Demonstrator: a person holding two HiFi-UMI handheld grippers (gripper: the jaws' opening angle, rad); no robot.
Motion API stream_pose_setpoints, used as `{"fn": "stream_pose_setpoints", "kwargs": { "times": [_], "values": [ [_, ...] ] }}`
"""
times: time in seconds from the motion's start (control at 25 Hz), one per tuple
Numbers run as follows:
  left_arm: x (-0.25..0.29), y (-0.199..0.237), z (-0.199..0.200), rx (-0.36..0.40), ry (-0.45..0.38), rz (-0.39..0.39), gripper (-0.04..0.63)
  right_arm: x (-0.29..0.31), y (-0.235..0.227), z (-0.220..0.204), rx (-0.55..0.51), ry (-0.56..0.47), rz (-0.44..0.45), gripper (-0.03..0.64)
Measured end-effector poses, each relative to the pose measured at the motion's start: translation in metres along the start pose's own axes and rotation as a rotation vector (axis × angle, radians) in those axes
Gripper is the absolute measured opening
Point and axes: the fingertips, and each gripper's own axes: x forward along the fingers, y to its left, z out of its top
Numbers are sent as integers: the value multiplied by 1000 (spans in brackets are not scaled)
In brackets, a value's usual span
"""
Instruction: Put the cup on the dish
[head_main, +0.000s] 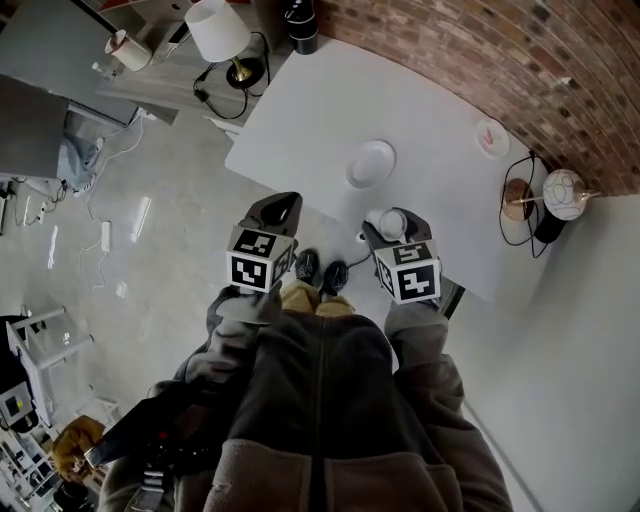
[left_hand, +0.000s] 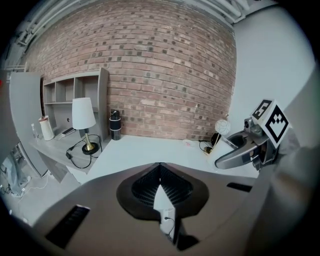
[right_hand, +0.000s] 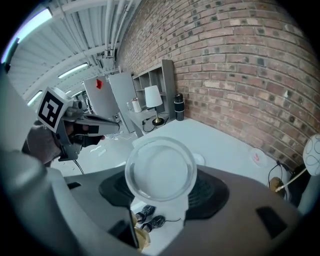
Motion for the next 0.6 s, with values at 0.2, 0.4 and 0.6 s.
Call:
{"fn": "stream_pose_setpoints", "kwargs": {
  "times": [0.2,0.4,0.6],
  "values": [
    [39,13,-15,-19,28,-18,5,40,-19,2,9,30,-20,258],
    [74,25,-33,-11,75,-41,5,80,-35,-1,12,65,-40,258],
    [94,33,-58,-28,145,-51,6,109,-46,-6,12,58,-50,258]
  ]
}}
